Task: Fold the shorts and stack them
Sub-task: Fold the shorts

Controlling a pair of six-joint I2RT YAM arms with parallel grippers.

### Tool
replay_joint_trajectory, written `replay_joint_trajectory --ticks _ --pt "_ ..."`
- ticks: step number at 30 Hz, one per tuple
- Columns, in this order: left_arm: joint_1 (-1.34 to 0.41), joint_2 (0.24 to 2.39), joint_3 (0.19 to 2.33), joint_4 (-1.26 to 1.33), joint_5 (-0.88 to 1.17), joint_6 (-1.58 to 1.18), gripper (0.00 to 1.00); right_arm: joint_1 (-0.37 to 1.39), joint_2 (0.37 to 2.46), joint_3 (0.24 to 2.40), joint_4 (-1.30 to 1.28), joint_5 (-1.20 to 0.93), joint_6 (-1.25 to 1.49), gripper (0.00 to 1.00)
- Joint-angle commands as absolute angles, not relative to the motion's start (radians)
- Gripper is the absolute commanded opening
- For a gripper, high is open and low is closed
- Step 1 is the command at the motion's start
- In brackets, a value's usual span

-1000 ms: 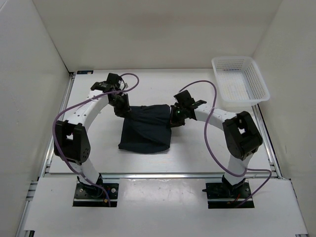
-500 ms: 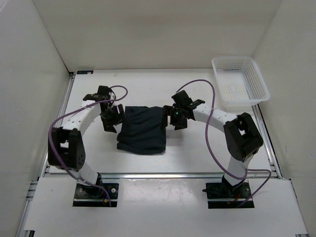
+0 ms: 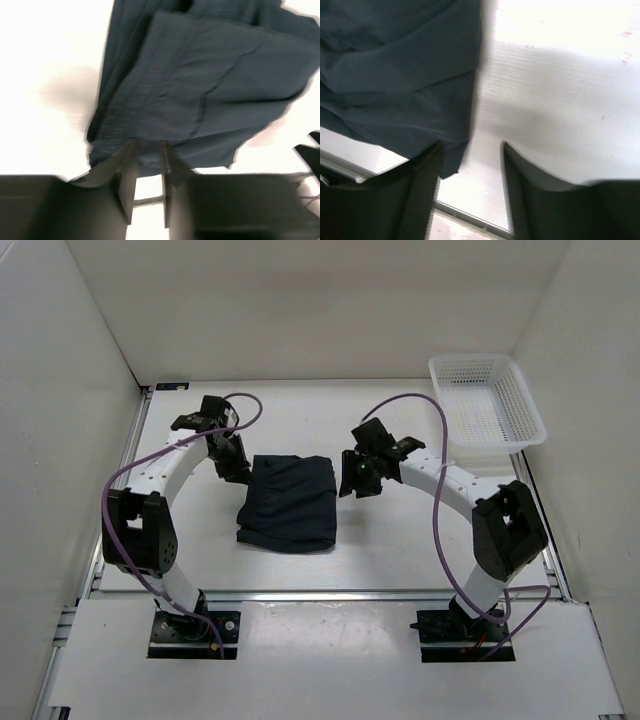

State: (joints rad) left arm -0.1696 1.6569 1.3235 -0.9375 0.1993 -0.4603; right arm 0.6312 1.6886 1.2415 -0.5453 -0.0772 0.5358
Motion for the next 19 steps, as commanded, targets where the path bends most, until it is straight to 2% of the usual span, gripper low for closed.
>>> replay_joint_trajectory --ticks 1,2,3,4,5,6,7,8,10,14,19 --pt "-0.195 1.620 1.371 -0.943 0.179 -0.460 0.26 0.653 1.637 1.305 -0.623 0.029 0.532 0.51" --pt "-0.195 1.620 1.384 -0.956 0.179 -0.460 0.19 0.653 1.600 1.305 -0.635 0.064 0.532 0.47" --pt "-0.195 1.620 1.397 -0.956 0.167 -0.460 0.19 0.653 1.573 1.305 -0.644 0.104 0.543 0.48" --pt "-0.195 1.594 1.397 -0.965 0.154 -0.460 0.19 0.653 1.542 1.290 -0.662 0.144 0.543 0.53" --pt "-0.195 1.571 1.408 -0.965 0.138 -0.450 0.22 0.653 1.473 1.281 -0.672 0.246 0.543 0.61" --pt "-0.195 1.545 1.408 -0.965 0.093 -0.449 0.37 0.653 1.438 1.272 -0.681 0.305 0.543 0.88" --pt "-0.195 1.489 1.417 -0.953 0.069 -0.449 0.49 0.653 1.407 1.258 -0.713 0.368 0.543 0.96" --pt "-0.195 1.456 1.417 -0.943 0.049 -0.449 0.66 0.653 1.350 1.258 -0.728 0.427 0.543 1.00" --pt "-0.195 1.364 1.417 -0.925 -0.003 -0.449 0.97 0.653 1.304 1.249 -0.762 0.602 0.543 1.00" --pt "-0.195 1.266 1.408 -0.894 -0.044 -0.449 0.99 0.653 1.214 1.239 -0.851 0.811 0.555 1.00" --pt "-0.195 1.206 1.399 -0.894 -0.055 -0.477 0.99 0.653 1.167 1.204 -0.888 0.847 0.581 1.00"
